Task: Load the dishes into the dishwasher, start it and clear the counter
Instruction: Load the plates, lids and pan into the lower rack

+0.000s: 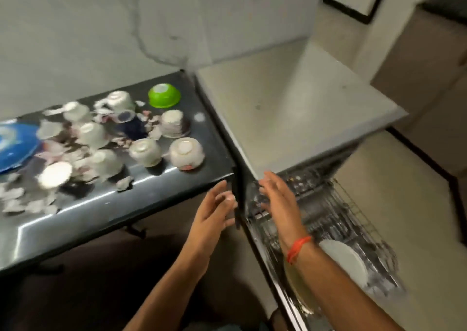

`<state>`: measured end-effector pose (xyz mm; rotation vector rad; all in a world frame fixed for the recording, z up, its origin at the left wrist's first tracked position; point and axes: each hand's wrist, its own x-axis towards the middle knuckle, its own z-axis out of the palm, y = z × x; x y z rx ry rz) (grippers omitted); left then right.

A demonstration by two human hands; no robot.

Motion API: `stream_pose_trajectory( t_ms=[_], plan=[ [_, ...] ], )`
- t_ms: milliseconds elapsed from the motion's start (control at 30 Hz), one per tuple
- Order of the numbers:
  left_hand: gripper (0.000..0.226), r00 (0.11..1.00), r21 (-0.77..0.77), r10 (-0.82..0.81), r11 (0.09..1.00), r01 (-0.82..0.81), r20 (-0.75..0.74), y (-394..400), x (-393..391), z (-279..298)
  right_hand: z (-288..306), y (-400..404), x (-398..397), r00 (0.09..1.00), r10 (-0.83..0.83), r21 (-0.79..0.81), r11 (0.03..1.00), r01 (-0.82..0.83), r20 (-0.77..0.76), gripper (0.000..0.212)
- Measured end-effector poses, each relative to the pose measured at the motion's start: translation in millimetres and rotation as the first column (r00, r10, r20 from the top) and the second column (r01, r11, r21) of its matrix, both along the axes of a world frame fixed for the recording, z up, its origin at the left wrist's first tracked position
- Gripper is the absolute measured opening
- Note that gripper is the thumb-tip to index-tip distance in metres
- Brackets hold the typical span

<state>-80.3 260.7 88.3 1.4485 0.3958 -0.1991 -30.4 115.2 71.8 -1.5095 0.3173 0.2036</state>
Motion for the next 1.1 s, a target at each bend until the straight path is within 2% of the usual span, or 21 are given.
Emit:
stream_pose_trajectory(
  t_ms=[133, 267, 367, 433, 500, 600, 867, 967, 1100],
  plan=[
    [0.038, 0.982, -0.005, 0.177, 0.984, -0.177, 0.063, 78, -6, 22, 24, 89, 18, 0.98, 0.186, 0.02, 0.982, -0.188, 0.071, 0.021],
    [0.046, 0.942, -0.016, 0.317, 0.948, -0.317, 0.11, 152, -20, 34, 40, 176, 21, 0.93, 0.352, 0.049, 0.932, -0.358, 0.108, 0.027],
    [0.038, 0.901, -0.013, 0.413, 0.91, -0.415, 0.133, 197, -31, 39, 48, 228, 16, 0.881, 0.455, 0.068, 0.882, -0.466, 0.129, 0.031],
    [0.039, 0.864, 0.004, 0.485, 0.872, -0.49, 0.132, 223, -39, 37, 51, 259, 14, 0.848, 0.517, 0.073, 0.847, -0.527, 0.121, 0.026],
    [0.041, 0.818, 0.014, 0.561, 0.824, -0.567, 0.128, 242, -47, 36, 51, 285, 13, 0.803, 0.586, 0.078, 0.8, -0.594, 0.103, 0.025],
    [0.041, 0.749, 0.009, 0.652, 0.754, -0.657, 0.119, 260, -58, 37, 53, 318, 17, 0.723, 0.685, 0.095, 0.717, -0.69, 0.089, 0.048],
    [0.04, 0.498, 0.056, 0.856, 0.495, -0.867, 0.139, 280, -88, 57, 69, 397, 19, 0.485, 0.865, 0.141, 0.468, -0.872, 0.128, 0.039],
    [0.042, 0.406, 0.06, 0.901, 0.402, -0.914, 0.151, 285, -97, 63, 77, 412, 13, 0.364, 0.919, 0.165, 0.339, -0.926, 0.151, 0.039],
    [0.041, 0.326, 0.057, 0.929, 0.321, -0.945, 0.173, 291, -102, 67, 80, 423, 8, 0.292, 0.943, 0.179, 0.264, -0.948, 0.157, 0.04]
  ],
)
